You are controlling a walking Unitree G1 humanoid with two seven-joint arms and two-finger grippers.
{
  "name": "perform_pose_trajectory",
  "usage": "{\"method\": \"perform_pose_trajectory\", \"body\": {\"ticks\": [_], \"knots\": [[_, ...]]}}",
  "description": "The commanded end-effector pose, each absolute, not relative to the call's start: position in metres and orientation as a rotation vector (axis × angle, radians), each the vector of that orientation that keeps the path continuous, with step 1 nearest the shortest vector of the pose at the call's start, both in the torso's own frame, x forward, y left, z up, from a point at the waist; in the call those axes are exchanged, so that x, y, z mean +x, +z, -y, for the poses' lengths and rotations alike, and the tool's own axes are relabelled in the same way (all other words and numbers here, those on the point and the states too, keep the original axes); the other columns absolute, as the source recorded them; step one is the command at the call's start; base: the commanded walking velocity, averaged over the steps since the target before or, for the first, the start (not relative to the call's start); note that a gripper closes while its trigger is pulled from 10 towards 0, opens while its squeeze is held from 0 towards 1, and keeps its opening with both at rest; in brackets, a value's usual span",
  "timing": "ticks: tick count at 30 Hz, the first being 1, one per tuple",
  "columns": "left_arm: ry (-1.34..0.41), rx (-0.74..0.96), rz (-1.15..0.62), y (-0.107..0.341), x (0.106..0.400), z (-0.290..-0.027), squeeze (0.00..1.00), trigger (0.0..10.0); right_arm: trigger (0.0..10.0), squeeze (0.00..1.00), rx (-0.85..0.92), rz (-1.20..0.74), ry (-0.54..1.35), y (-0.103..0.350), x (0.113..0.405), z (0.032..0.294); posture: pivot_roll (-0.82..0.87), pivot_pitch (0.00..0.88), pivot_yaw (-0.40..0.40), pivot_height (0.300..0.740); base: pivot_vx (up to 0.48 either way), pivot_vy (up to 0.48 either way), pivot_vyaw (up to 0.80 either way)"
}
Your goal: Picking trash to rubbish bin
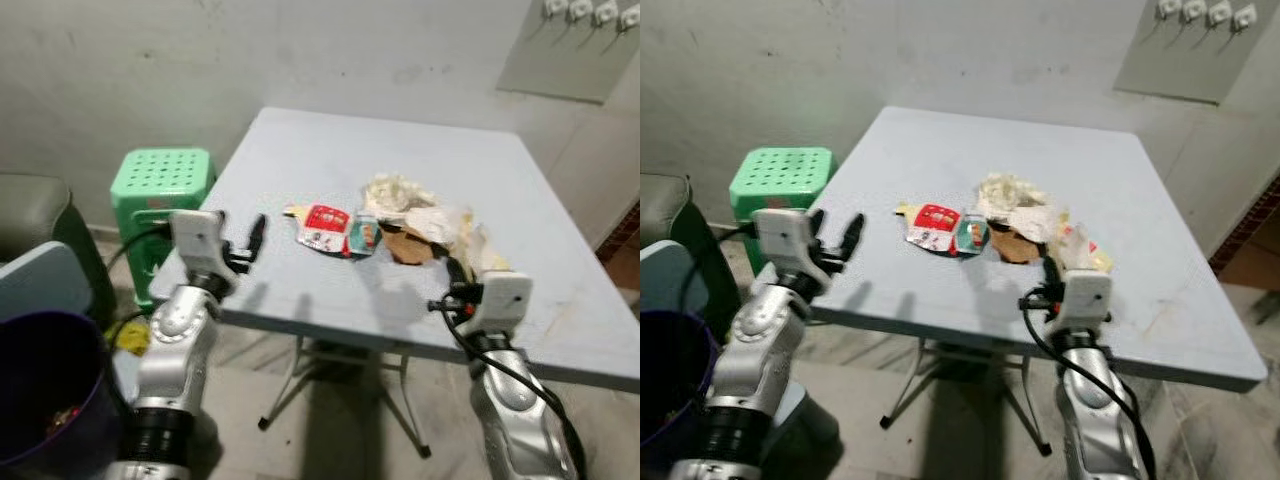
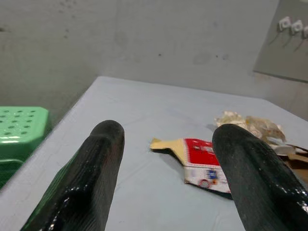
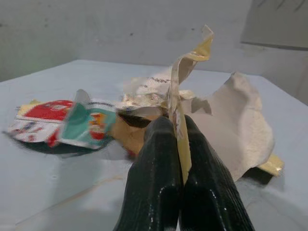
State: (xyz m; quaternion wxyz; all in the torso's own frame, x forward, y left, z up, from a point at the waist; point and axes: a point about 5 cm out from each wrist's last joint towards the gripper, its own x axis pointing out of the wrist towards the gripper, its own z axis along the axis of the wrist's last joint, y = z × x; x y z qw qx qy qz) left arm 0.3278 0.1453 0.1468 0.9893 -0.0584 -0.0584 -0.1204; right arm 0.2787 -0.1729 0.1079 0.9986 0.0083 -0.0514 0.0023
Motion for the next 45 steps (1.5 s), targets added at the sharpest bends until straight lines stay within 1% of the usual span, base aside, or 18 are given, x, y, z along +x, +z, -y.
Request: {"method": "perform_pose_trajectory", "body": {"ticks": [1, 8, 14, 45], "knots": [[-0.225, -0.100, 0.117, 0.1471, 0.3276, -0.1524, 0.00, 10.0, 10.0, 0.00, 0.018, 0.136, 0.029, 0.1173, 0.2808, 0.1666, 0.01, 0.000, -0.039, 0.740, 0.000, 0.439, 0.00], [-0.222, -0.094, 0.112, 0.1460, 0.3280, -0.1516, 0.00, 10.0, 10.0, 0.00, 0.012, 0.130, 0.034, 0.1165, 0.2798, 0.1663, 0.01, 0.000, -0.039, 0.740, 0.000, 0.427, 0.00], [-0.225, -0.092, 0.113, 0.1466, 0.3287, -0.1504, 0.00, 10.0, 10.0, 0.00, -0.001, 0.127, 0.052, 0.1166, 0.2788, 0.1647, 0.00, 0.000, -0.038, 0.740, 0.000, 0.085, 0.00], [-0.208, -0.095, 0.095, 0.1462, 0.3307, -0.1480, 0.00, 10.0, 10.0, 0.00, -0.023, 0.115, 0.089, 0.1172, 0.2807, 0.1638, 0.01, 0.000, -0.047, 0.740, 0.000, 0.000, 0.80]]}}
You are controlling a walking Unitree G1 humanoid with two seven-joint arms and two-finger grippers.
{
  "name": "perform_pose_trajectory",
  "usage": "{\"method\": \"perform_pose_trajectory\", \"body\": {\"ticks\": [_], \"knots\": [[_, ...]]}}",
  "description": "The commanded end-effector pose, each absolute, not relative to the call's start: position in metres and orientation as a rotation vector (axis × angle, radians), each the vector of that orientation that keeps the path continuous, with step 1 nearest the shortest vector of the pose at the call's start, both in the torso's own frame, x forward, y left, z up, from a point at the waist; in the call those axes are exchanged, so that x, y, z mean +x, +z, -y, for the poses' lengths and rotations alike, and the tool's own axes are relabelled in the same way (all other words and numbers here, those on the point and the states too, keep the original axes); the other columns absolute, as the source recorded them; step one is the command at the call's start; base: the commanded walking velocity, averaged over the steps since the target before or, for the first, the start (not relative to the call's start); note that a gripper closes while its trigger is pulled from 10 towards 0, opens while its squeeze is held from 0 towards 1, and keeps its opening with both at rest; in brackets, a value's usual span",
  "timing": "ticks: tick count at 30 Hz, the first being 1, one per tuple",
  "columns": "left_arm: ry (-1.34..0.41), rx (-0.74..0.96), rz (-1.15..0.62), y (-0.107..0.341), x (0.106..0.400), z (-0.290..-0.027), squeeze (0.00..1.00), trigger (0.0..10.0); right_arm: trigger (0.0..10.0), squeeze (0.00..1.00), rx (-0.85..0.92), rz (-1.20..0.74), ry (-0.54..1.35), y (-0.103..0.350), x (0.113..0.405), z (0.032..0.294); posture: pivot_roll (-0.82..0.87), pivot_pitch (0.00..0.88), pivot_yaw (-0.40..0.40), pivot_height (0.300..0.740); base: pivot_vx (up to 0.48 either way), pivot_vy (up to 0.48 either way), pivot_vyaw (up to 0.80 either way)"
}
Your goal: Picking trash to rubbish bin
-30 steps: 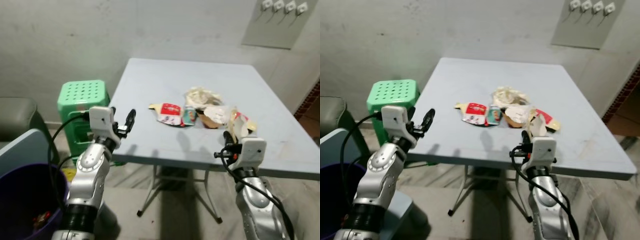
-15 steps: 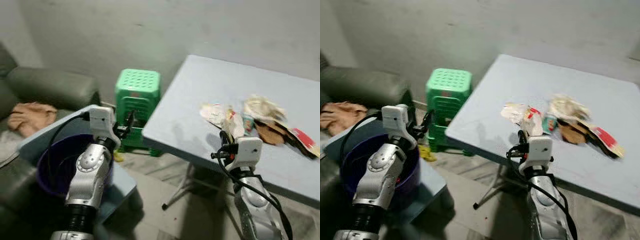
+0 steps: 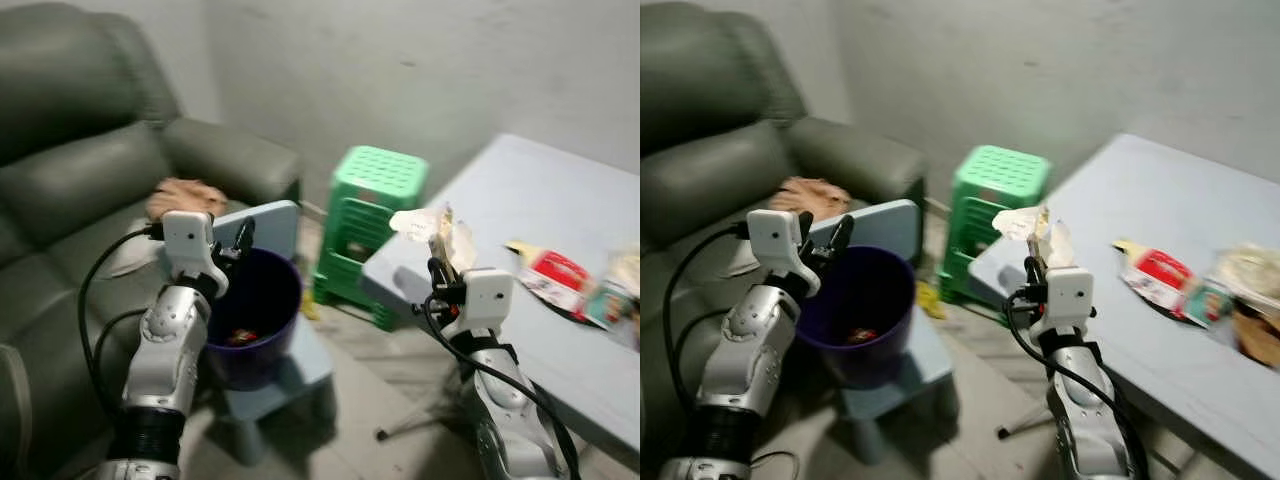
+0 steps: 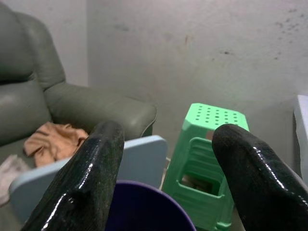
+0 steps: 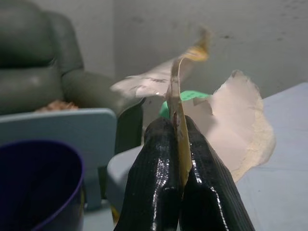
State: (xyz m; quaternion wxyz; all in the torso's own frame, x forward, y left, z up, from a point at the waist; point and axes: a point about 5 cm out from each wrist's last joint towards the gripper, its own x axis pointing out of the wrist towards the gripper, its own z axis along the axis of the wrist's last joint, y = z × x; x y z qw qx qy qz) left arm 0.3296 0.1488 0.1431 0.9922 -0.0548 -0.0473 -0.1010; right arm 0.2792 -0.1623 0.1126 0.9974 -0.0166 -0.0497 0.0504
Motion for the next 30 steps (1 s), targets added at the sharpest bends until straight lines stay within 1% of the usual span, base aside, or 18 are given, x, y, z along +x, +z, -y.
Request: {"method": "perform_pose_trajectory", "body": {"ticks": [1, 27, 30], "knots": [[-0.209, -0.088, 0.093, 0.1461, 0.3308, -0.1479, 0.00, 10.0, 10.0, 0.00, -0.023, 0.115, 0.090, 0.1171, 0.2808, 0.1638, 0.01, 0.000, -0.047, 0.740, 0.000, 0.000, 0.80], [-0.194, -0.037, 0.082, 0.1438, 0.3304, -0.1464, 0.00, 10.0, 10.0, 0.00, -0.027, 0.114, 0.139, 0.1184, 0.2824, 0.1606, 0.01, 0.000, -0.051, 0.740, 0.000, 0.000, 0.80], [-0.193, -0.039, 0.075, 0.1431, 0.3301, -0.1462, 0.00, 10.0, 10.0, 0.00, -0.013, 0.115, 0.149, 0.1188, 0.2824, 0.1597, 0.01, 0.000, -0.051, 0.740, 0.000, 0.000, 0.21]]}}
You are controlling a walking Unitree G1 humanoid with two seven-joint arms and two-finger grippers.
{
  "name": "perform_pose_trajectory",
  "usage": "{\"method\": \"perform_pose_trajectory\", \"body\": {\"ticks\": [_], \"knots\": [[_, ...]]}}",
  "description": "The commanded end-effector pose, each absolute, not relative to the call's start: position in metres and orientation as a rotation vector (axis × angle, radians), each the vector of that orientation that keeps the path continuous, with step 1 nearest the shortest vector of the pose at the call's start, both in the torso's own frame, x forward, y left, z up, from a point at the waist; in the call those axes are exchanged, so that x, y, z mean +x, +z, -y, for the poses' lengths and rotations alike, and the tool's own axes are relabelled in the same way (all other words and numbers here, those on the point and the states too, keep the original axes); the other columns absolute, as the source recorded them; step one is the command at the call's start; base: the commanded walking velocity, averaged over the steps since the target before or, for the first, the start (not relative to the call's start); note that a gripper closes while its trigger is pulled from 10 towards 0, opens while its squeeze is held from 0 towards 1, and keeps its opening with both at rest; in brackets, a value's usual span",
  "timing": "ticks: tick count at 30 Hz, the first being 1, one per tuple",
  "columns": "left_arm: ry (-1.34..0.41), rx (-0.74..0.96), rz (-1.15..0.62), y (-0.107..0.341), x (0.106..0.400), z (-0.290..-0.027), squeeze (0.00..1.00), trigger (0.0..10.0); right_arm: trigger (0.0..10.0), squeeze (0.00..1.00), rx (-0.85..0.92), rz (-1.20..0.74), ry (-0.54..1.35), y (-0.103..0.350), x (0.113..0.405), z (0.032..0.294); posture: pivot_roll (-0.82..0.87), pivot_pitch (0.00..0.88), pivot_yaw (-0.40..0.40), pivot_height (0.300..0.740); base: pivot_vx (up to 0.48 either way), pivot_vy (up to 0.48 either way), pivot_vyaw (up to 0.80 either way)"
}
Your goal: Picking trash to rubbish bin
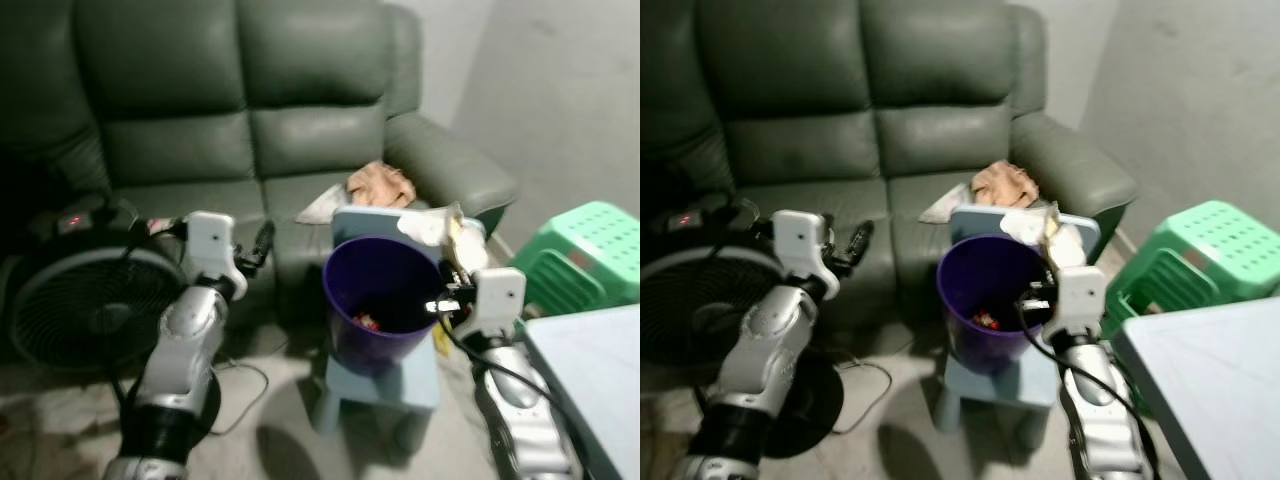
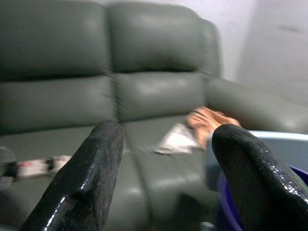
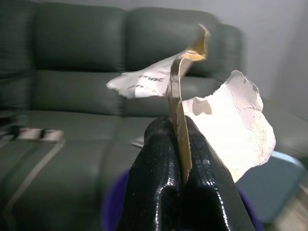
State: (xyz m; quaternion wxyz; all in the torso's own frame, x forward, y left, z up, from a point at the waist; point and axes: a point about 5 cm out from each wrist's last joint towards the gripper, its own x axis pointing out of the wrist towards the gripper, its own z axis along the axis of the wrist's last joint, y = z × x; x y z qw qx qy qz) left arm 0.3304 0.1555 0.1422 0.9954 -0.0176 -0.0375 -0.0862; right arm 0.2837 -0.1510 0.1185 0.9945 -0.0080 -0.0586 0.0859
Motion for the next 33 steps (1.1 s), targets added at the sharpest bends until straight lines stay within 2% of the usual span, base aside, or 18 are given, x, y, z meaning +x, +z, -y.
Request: {"method": "perform_pose_trajectory", "body": {"ticks": [1, 13, 33], "knots": [[-0.194, -0.043, 0.073, 0.1427, 0.3299, -0.1461, 0.00, 10.0, 10.0, 0.00, -0.007, 0.112, 0.150, 0.1186, 0.2824, 0.1598, 0.01, 0.000, -0.051, 0.740, 0.000, 0.000, 0.00], [-0.194, -0.087, 0.055, 0.1423, 0.3287, -0.1457, 0.00, 10.0, 10.0, 0.00, 0.010, 0.109, 0.179, 0.1199, 0.2836, 0.1597, 0.02, 0.000, -0.064, 0.740, 0.040, 0.000, 0.00], [-0.187, -0.097, 0.059, 0.1461, 0.3308, -0.1475, 0.00, 10.0, 10.0, 0.00, 0.028, 0.111, 0.196, 0.1213, 0.2838, 0.1581, 0.02, 0.000, -0.060, 0.740, 0.377, 0.000, 0.00]]}}
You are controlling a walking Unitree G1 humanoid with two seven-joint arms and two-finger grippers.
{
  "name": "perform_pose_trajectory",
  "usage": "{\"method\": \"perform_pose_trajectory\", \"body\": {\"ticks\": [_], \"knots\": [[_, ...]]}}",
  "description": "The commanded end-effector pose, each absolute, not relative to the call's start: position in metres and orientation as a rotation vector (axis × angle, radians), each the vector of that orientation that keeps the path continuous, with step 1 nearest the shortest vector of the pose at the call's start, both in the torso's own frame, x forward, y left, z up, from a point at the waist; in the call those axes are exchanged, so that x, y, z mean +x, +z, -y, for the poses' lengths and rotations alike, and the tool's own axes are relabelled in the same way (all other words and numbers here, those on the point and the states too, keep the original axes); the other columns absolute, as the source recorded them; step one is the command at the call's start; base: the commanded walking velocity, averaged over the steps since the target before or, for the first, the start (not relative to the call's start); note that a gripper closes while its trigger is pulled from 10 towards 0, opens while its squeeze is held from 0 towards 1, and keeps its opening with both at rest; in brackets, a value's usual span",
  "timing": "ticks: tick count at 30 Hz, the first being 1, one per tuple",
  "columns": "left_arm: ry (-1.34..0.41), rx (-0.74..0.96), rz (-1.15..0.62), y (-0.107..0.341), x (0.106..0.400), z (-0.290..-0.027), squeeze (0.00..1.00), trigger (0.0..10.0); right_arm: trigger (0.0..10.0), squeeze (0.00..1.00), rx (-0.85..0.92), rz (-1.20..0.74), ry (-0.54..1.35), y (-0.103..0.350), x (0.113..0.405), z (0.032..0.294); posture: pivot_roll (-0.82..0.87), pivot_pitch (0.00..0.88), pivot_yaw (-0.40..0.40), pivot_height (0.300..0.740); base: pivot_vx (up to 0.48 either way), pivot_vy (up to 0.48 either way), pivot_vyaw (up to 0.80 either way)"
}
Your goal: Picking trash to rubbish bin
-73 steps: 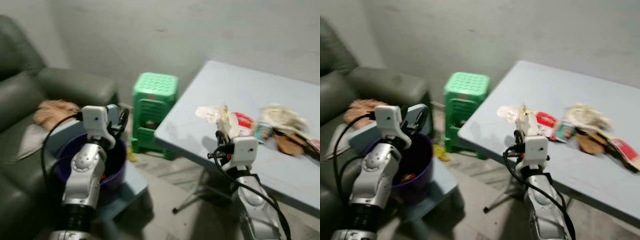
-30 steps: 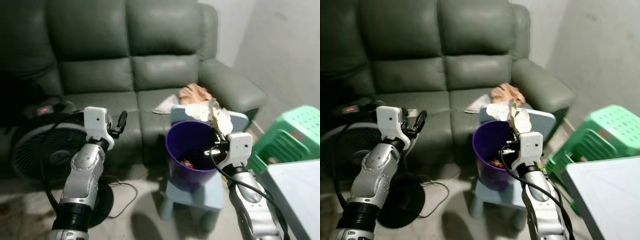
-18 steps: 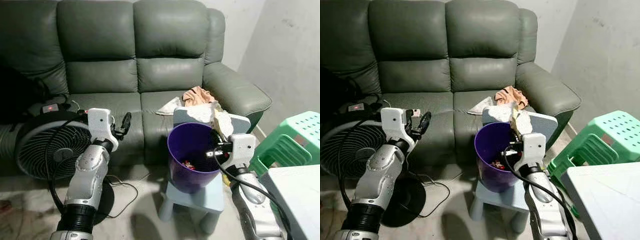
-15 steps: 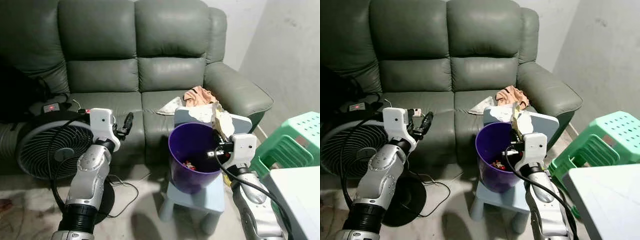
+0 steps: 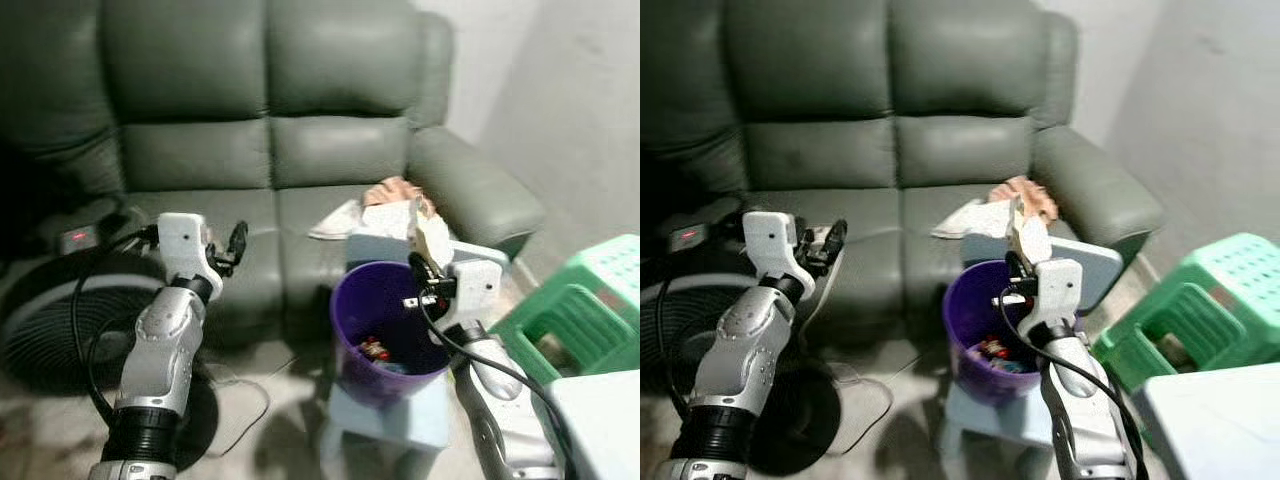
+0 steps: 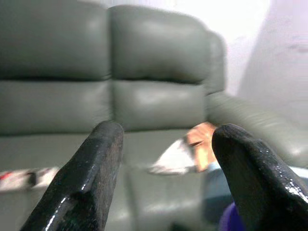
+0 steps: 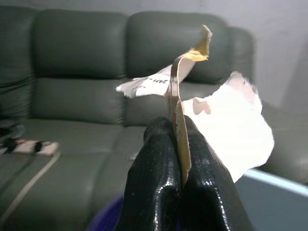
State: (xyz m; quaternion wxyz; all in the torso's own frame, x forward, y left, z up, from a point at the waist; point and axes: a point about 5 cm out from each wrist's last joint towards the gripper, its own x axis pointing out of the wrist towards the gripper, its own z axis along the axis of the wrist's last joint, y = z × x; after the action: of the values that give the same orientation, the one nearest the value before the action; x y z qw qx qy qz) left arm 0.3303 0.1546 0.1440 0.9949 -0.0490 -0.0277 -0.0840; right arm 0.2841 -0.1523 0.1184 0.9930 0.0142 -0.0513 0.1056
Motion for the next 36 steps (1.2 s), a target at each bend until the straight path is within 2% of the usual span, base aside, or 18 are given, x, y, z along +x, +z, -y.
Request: {"method": "perform_pose_trajectory", "body": {"ticks": [1, 7, 17, 31, 36], "knots": [[-0.179, -0.088, 0.056, 0.146, 0.331, -0.148, 0.00, 10.0, 10.0, 0.00, 0.028, 0.110, 0.199, 0.121, 0.284, 0.158, 0.02, 0.000, -0.061, 0.740, 0.319, 0.000, 0.00], [-0.170, -0.079, 0.081, 0.148, 0.329, -0.146, 0.00, 10.0, 10.0, 0.00, 0.014, 0.088, 0.256, 0.119, 0.283, 0.153, 0.02, 0.000, -0.063, 0.740, 0.000, 0.000, 0.00], [-0.267, -0.100, 0.091, 0.148, 0.318, -0.136, 0.00, 10.0, 10.0, 0.00, -0.087, -0.029, 0.342, 0.103, 0.293, 0.149, 0.03, 0.000, -0.075, 0.740, 0.000, 0.000, 0.00], [-0.495, -0.150, 0.023, 0.136, 0.265, -0.085, 0.00, 10.0, 10.0, 0.00, -0.168, -0.182, 0.408, 0.087, 0.322, 0.144, 0.08, 0.000, -0.107, 0.740, 0.000, 0.000, 0.00], [-0.568, -0.166, 0.011, 0.140, 0.246, -0.069, 0.00, 10.0, 10.0, 0.00, -0.198, -0.249, 0.446, 0.077, 0.328, 0.138, 0.10, 0.031, -0.119, 0.740, 0.000, 0.000, 0.00]]}}
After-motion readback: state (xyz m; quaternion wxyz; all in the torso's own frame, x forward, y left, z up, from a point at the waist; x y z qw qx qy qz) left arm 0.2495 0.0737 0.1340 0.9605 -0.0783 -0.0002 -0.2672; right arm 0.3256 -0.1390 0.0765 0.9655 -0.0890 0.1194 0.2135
